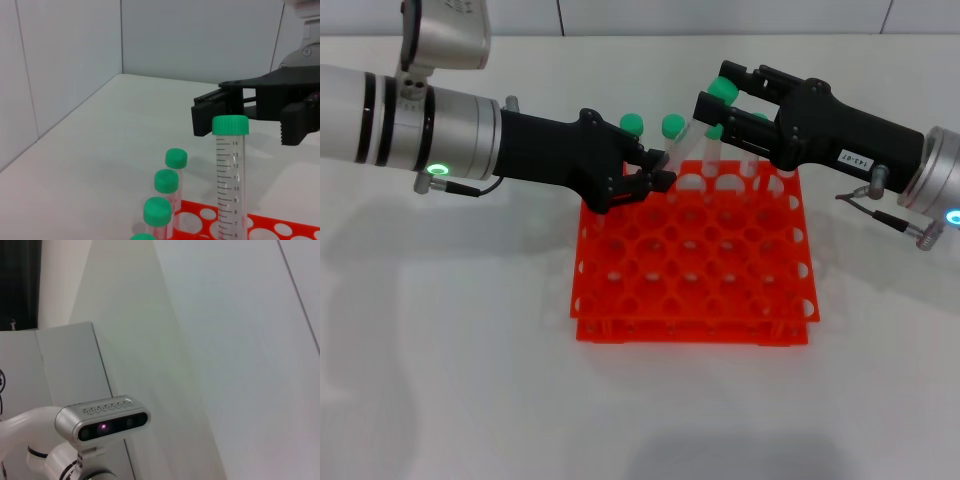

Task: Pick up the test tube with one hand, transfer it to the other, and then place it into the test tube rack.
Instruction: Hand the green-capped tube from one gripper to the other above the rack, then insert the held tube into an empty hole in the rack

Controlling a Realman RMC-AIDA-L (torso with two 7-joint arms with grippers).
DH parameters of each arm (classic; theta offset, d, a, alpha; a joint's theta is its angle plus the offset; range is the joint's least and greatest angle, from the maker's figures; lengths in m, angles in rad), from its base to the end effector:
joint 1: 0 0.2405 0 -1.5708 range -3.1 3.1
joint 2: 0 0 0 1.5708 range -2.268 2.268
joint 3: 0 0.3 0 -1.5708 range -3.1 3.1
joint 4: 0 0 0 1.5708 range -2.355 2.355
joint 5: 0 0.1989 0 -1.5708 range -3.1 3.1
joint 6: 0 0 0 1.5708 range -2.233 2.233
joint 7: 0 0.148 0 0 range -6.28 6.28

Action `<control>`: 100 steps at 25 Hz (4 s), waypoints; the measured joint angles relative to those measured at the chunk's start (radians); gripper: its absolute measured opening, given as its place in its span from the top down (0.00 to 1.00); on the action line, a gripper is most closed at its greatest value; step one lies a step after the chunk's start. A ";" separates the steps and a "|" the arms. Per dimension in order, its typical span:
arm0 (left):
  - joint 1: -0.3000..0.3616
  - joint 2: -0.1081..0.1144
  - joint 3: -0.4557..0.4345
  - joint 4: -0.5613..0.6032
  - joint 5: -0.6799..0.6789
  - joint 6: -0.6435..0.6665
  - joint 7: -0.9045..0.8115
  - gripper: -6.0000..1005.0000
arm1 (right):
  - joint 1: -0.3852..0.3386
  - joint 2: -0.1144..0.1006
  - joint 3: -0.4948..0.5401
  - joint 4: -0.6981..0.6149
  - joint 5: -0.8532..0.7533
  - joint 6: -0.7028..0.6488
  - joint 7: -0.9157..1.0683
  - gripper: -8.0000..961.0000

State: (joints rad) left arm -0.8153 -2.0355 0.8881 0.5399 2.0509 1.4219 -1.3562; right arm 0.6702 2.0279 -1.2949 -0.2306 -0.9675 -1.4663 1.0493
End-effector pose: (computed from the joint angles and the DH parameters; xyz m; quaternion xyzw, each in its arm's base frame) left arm -0.2101 0.4054 -0.0531 -0.9836 -0.0828 -0.1446 0.0693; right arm 0.2179 0.3748 -0.0484 -0.8644 0.1741 0.4465 0.1522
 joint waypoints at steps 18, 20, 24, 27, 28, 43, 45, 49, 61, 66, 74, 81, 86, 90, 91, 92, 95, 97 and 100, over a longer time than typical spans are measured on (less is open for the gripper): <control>-0.002 -0.002 0.000 0.000 0.004 -0.003 -0.007 0.69 | 0.005 0.000 -0.004 -0.008 0.001 0.020 -0.009 0.50; -0.002 -0.002 0.000 0.000 0.004 -0.003 -0.007 0.69 | 0.003 0.000 -0.005 -0.012 0.001 0.021 -0.009 0.54; -0.002 -0.002 0.000 0.000 0.004 -0.003 -0.005 0.68 | 0.006 0.000 -0.004 -0.010 0.001 0.025 -0.010 0.66; -0.002 -0.002 0.001 0.002 0.005 -0.004 -0.006 0.68 | 0.008 0.000 -0.004 -0.009 0.001 0.027 -0.010 0.73; -0.002 -0.002 0.001 0.003 0.005 -0.005 -0.011 0.68 | 0.008 0.000 -0.004 -0.009 0.001 0.027 -0.010 0.73; 0.007 -0.005 0.052 0.058 0.007 -0.004 -0.154 0.52 | 0.002 0.000 0.003 -0.013 0.001 0.027 -0.002 0.73; 0.022 -0.013 0.078 0.099 0.008 0.000 -0.190 0.44 | 0.000 0.000 0.003 -0.014 0.001 0.026 -0.002 0.73; 0.054 -0.017 0.124 0.221 0.008 0.046 -0.297 0.35 | -0.002 0.000 0.004 -0.014 0.001 0.025 -0.002 0.73; 0.205 0.000 0.136 0.825 0.058 0.275 -0.761 0.11 | -0.028 -0.002 -0.001 -0.019 0.001 -0.002 -0.006 0.73; 0.340 -0.017 0.135 1.067 0.057 0.301 -0.830 0.11 | -0.023 -0.006 -0.003 -0.033 -0.006 -0.001 0.000 0.73; 0.636 -0.048 0.118 1.291 -0.084 0.258 -0.793 0.11 | -0.027 -0.014 -0.024 -0.077 -0.010 0.007 0.027 0.73; 0.868 -0.051 0.066 1.184 -0.326 0.197 -0.538 0.11 | -0.019 -0.017 -0.040 -0.122 -0.040 0.018 0.054 0.73; 0.929 -0.051 0.030 0.961 -0.424 0.204 -0.305 0.11 | -0.019 -0.019 -0.039 -0.146 -0.066 0.028 0.077 0.73; 0.923 -0.049 -0.056 0.694 -0.480 0.249 -0.052 0.11 | -0.015 -0.020 -0.039 -0.162 -0.081 0.044 0.088 0.73; 0.915 -0.048 -0.091 0.629 -0.491 0.263 -0.004 0.11 | -0.015 -0.020 -0.040 -0.167 -0.085 0.048 0.090 0.73; 0.902 -0.047 -0.129 0.558 -0.495 0.276 0.048 0.11 | -0.014 -0.019 -0.041 -0.175 -0.087 0.051 0.091 0.73; 0.848 -0.037 -0.251 0.339 -0.445 0.301 0.185 0.11 | -0.010 -0.018 -0.042 -0.189 -0.092 0.054 0.101 0.73; 0.825 -0.033 -0.284 0.292 -0.392 0.304 0.205 0.11 | -0.006 -0.019 -0.042 -0.208 -0.104 0.060 0.122 0.73; 0.791 -0.032 -0.319 0.258 -0.300 0.298 0.213 0.11 | -0.006 -0.020 -0.041 -0.245 -0.134 0.080 0.146 0.73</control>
State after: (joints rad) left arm -0.0247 -2.0675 0.5689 0.7979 1.7511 1.7197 -1.1437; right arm 0.6641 2.0082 -1.3357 -0.4753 -1.1018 -1.3864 1.1953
